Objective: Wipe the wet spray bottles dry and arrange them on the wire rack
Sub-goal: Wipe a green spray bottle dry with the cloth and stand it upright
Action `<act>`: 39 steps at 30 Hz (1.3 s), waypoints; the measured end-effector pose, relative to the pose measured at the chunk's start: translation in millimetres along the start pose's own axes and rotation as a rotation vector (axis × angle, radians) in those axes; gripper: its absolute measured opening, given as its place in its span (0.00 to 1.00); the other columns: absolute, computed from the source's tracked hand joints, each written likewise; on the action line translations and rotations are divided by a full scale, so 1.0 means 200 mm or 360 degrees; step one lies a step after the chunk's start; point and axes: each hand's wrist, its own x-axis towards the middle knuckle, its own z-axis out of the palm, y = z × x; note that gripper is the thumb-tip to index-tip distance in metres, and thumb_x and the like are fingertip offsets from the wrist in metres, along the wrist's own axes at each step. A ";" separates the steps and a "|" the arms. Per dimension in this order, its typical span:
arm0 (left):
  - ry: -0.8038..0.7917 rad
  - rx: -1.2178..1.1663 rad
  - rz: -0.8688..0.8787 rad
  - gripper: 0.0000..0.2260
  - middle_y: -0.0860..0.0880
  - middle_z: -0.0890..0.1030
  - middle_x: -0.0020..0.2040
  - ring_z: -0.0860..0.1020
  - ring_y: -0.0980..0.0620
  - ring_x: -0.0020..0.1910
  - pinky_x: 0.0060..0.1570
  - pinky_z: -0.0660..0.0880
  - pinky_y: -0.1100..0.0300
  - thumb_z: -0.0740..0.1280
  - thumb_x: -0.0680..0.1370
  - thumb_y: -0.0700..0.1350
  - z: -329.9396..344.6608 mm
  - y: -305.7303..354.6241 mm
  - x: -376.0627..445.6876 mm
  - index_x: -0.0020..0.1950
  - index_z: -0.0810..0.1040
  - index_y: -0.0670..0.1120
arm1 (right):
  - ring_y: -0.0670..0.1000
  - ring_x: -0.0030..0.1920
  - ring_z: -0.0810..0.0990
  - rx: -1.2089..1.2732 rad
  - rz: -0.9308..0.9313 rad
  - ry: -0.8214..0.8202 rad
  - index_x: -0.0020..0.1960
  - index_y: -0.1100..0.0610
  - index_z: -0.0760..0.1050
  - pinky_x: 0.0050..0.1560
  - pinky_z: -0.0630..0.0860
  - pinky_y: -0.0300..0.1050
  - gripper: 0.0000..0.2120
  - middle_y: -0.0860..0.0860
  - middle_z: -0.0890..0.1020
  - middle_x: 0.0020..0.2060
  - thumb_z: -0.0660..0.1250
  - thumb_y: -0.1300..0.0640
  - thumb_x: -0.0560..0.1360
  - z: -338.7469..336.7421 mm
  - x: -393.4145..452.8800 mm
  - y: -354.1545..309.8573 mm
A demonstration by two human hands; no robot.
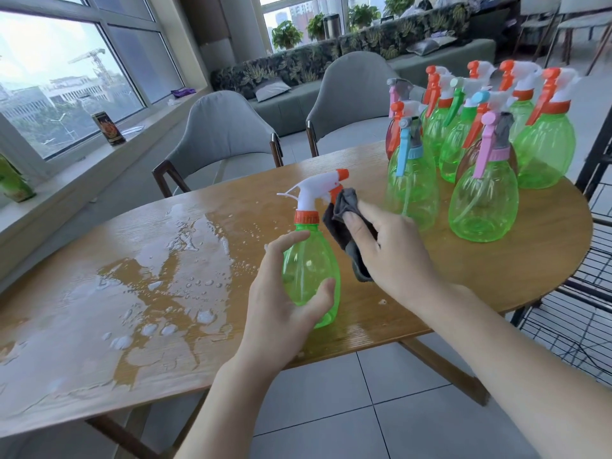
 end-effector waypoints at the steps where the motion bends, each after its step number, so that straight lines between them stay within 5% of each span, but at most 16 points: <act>1: 0.0004 -0.0011 0.0001 0.27 0.65 0.78 0.64 0.77 0.59 0.67 0.62 0.70 0.70 0.76 0.75 0.50 0.00 0.00 0.00 0.69 0.69 0.67 | 0.50 0.33 0.74 -0.0049 -0.0054 -0.0039 0.57 0.60 0.81 0.36 0.66 0.34 0.11 0.53 0.80 0.32 0.62 0.57 0.85 -0.01 -0.01 0.01; 5: 0.0031 -0.0051 -0.0013 0.27 0.68 0.78 0.64 0.76 0.64 0.67 0.61 0.68 0.75 0.76 0.74 0.48 -0.04 -0.02 0.00 0.71 0.73 0.60 | 0.37 0.35 0.73 -0.0237 -0.0188 -0.0226 0.45 0.49 0.67 0.38 0.65 0.31 0.13 0.38 0.69 0.33 0.64 0.63 0.83 -0.07 -0.03 0.03; 8: 0.0049 -0.0042 -0.0011 0.31 0.69 0.78 0.66 0.75 0.64 0.70 0.64 0.68 0.74 0.77 0.73 0.47 -0.07 -0.04 0.00 0.74 0.72 0.60 | 0.42 0.34 0.73 -0.0362 -0.0031 -0.0229 0.45 0.54 0.72 0.36 0.65 0.37 0.09 0.41 0.72 0.34 0.63 0.61 0.84 -0.12 -0.02 0.04; 13: -0.0007 0.0144 0.0067 0.37 0.66 0.77 0.70 0.75 0.60 0.73 0.70 0.70 0.66 0.79 0.69 0.49 -0.10 -0.06 -0.02 0.74 0.70 0.68 | 0.41 0.30 0.69 -0.0382 0.0026 0.0222 0.48 0.60 0.76 0.33 0.65 0.29 0.09 0.40 0.69 0.30 0.62 0.59 0.85 -0.22 0.06 -0.06; 18: -0.0072 0.0468 0.0268 0.35 0.62 0.74 0.75 0.74 0.58 0.71 0.69 0.69 0.61 0.77 0.68 0.51 -0.06 -0.05 -0.02 0.75 0.73 0.63 | 0.48 0.30 0.71 -0.0284 0.0184 -0.0193 0.43 0.56 0.72 0.30 0.66 0.35 0.12 0.49 0.73 0.28 0.61 0.58 0.85 -0.22 0.07 -0.09; 25: -0.0102 0.0709 0.0450 0.34 0.55 0.76 0.74 0.77 0.48 0.68 0.64 0.77 0.49 0.73 0.70 0.54 -0.03 -0.03 0.00 0.76 0.72 0.59 | 0.50 0.29 0.72 -0.0237 0.0023 -0.0230 0.47 0.55 0.76 0.30 0.65 0.40 0.10 0.53 0.76 0.30 0.60 0.57 0.86 -0.19 0.05 -0.14; 30: -0.0132 0.0794 0.0454 0.34 0.53 0.77 0.74 0.77 0.45 0.67 0.62 0.78 0.46 0.72 0.69 0.54 -0.01 -0.02 0.01 0.76 0.72 0.58 | 0.46 0.30 0.72 -0.0118 -0.0010 -0.0184 0.49 0.58 0.80 0.29 0.63 0.35 0.11 0.47 0.72 0.27 0.61 0.57 0.86 -0.19 0.03 -0.15; 36: -0.0133 0.0724 0.0346 0.34 0.57 0.76 0.74 0.78 0.47 0.66 0.63 0.77 0.48 0.73 0.68 0.54 -0.02 0.00 0.01 0.75 0.72 0.60 | 0.58 0.39 0.80 0.0264 0.0065 -0.0201 0.53 0.53 0.81 0.41 0.76 0.59 0.12 0.58 0.82 0.37 0.60 0.52 0.86 -0.23 0.03 -0.11; 39: -0.0105 0.0577 0.0204 0.34 0.63 0.75 0.73 0.77 0.52 0.67 0.64 0.74 0.54 0.74 0.67 0.54 -0.04 0.00 0.01 0.74 0.71 0.65 | 0.60 0.46 0.82 0.0382 0.0192 0.0058 0.55 0.51 0.82 0.47 0.78 0.61 0.11 0.60 0.85 0.44 0.61 0.53 0.86 -0.25 0.02 -0.08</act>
